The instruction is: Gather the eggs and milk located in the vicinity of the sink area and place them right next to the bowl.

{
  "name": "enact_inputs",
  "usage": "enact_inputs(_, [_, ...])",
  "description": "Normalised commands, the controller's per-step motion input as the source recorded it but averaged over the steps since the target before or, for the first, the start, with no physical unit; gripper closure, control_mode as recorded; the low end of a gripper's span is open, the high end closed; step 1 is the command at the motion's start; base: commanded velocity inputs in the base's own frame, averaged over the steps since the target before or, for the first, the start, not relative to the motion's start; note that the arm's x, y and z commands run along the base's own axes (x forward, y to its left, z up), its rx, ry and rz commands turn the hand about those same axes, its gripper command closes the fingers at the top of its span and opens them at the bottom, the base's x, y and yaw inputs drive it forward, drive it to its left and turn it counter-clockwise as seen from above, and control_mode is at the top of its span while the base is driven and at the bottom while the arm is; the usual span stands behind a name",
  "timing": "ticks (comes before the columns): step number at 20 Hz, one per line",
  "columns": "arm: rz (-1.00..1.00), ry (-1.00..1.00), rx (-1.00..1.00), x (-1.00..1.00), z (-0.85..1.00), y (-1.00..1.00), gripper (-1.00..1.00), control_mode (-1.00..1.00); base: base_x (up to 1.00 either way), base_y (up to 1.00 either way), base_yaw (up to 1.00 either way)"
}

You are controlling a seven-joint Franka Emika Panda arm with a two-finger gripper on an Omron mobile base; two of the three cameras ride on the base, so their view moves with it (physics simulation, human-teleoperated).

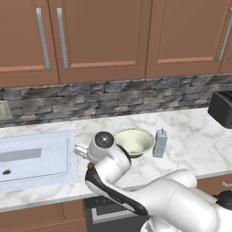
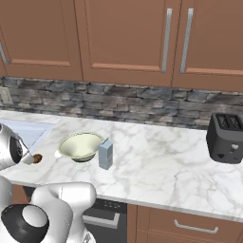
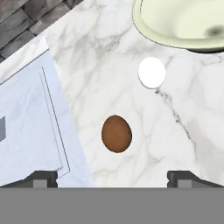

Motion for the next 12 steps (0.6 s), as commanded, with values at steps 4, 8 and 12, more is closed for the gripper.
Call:
enact_inputs(4, [0.02, 0.1, 0.0, -0.05, -0.06, 0.31, -1.0, -1.0, 0.0, 0.0, 0.0])
enact_inputs(8, [0.01, 0.16, 0.0, 0.0, -0.1, 0.01, -1.0, -1.0, 0.0, 0.0, 0.0])
enact_inputs(12, [0.0, 0.21, 0.0, 0.04, -0.07, 0.0, -1.0, -1.0, 0.0, 0.0, 0.0])
